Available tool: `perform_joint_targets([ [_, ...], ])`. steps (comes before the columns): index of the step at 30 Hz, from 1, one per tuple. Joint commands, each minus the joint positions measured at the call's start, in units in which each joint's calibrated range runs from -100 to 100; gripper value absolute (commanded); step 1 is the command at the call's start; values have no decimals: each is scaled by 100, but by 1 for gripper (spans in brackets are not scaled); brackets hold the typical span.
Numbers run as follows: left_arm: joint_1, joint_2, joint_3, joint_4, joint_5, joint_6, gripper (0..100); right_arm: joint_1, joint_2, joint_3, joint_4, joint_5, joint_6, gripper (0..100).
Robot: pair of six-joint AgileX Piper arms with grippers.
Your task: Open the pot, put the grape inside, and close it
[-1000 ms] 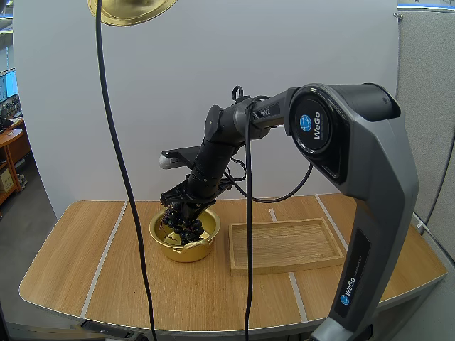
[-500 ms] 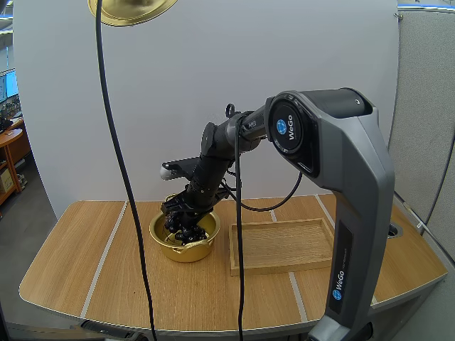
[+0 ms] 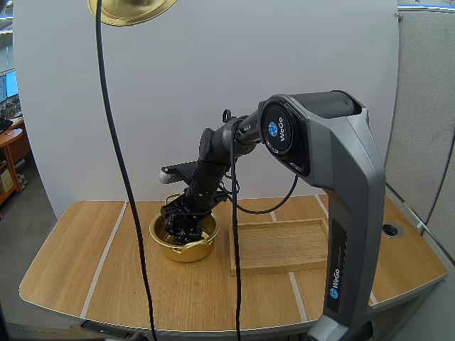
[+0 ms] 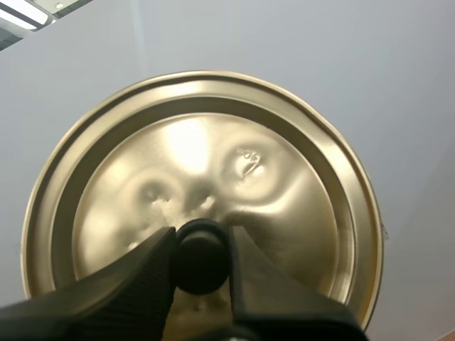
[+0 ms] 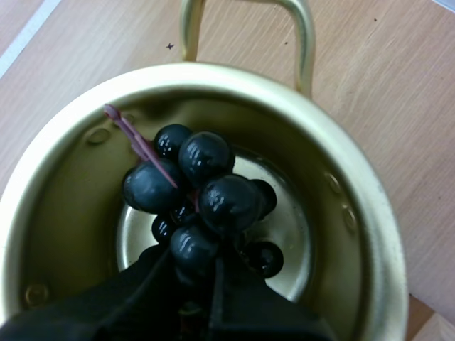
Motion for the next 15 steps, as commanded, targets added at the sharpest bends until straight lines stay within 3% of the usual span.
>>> perform_joint_targets([
  [1,-18,-33,-42,23,-263,-22,0,1,48,80,-220,424,-46,0],
  [7,-18,-33,-42,23,-263,-22,0,1,48,80,-232,452,-46,0],
  [8,-18,-33,-42,23,-263,-22,0,1,48,80,-232,452,-46,6],
  [9,-18,-33,-42,23,-263,-22,0,1,33,80,-232,452,-46,17],
  [11,-18,-33,-42,23,-263,-22,0,1,24,80,-232,452,-46,52],
  [13,-18,-33,-42,23,-263,-22,0,1,24,80,-232,452,32,97],
  [15,-18,-33,-42,23,-263,-22,0,1,24,80,-218,415,35,100],
])
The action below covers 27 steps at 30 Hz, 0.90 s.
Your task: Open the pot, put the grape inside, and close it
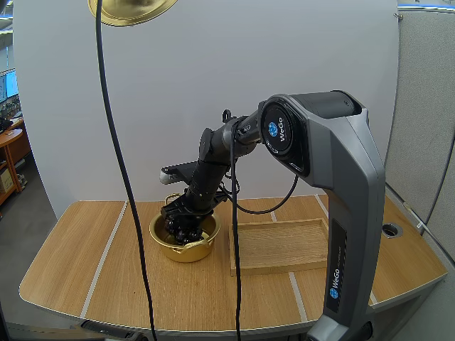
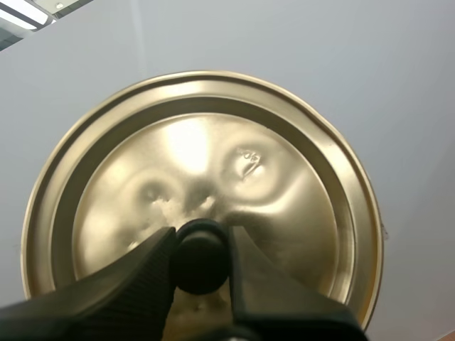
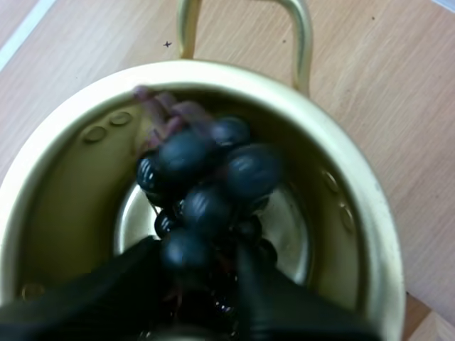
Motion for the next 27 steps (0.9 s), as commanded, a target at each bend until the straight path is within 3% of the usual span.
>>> perform_joint_targets([
  [1,-18,-33,-42,23,-263,-22,0,1,10,80,-186,378,4,100],
  [8,-18,-33,-42,23,-263,-22,0,1,-308,80,-186,255,4,100],
  [27,-18,-33,-42,23,-263,-22,0,1,-2412,80,-248,512,4,100],
])
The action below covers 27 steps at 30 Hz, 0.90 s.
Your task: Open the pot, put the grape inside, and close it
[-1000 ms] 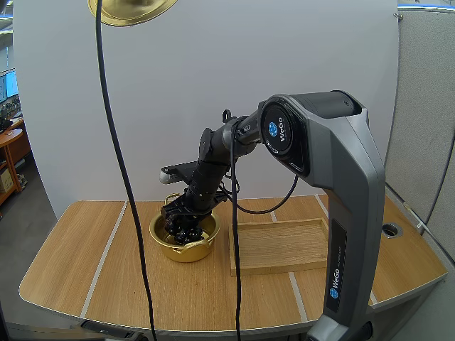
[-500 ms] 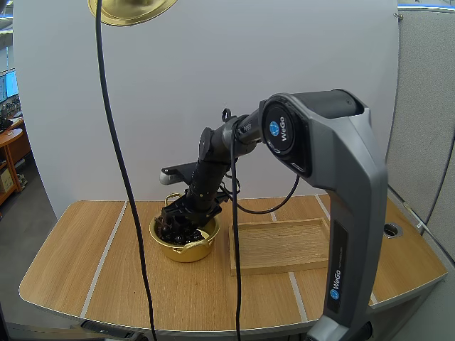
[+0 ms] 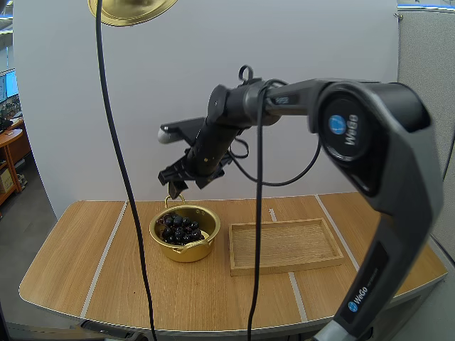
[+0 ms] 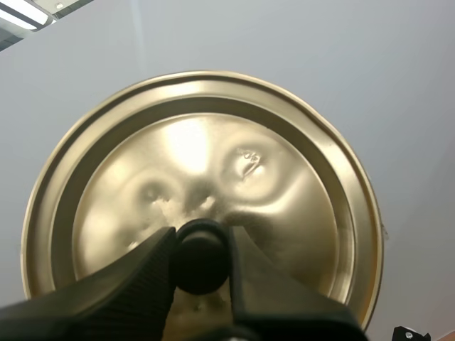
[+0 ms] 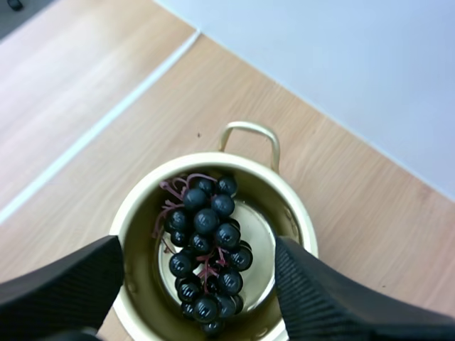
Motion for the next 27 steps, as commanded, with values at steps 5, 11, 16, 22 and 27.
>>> perform_joint_targets([
  [5,-18,-33,-42,23,-263,-22,0,1,-829,23,-186,541,21,100],
  [11,-18,-33,-42,23,-263,-22,0,1,-1390,23,-474,935,262,100],
  [16,-18,-33,-42,23,-263,-22,0,1,-1895,23,-812,1407,424,100],
  [22,-18,-33,-42,23,-263,-22,0,1,-2581,23,-937,1934,545,100],
  [27,-18,-33,-42,23,-263,-22,0,1,-3197,23,-958,2060,730,97],
])
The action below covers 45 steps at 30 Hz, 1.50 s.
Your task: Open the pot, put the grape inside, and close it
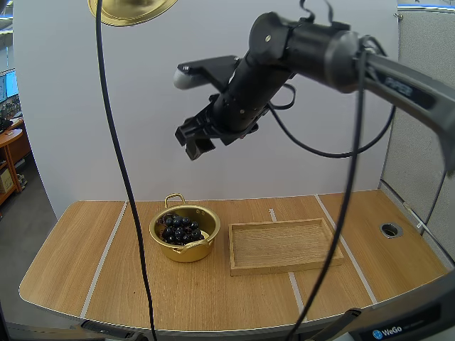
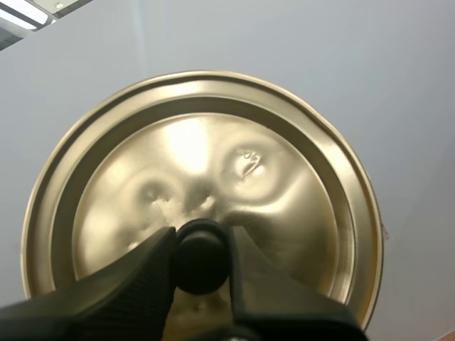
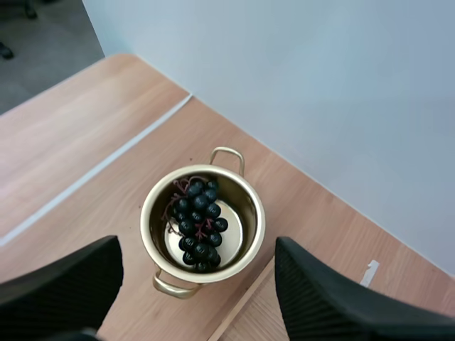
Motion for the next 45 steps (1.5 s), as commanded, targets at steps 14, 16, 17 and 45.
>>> perform_joint_targets([
  [14,-18,-33,-42,23,-263,-22,0,1,-1505,8,-133,966,192,0],
  [16,-18,-33,-42,23,-263,-22,0,1,-1595,8,-161,966,235,0],
  [17,-18,-33,-42,23,-263,-22,0,1,-1629,8,-161,966,235,0],
  [45,-18,-33,-42,23,-263,-22,0,1,-3896,1706,-115,966,809,0],
])
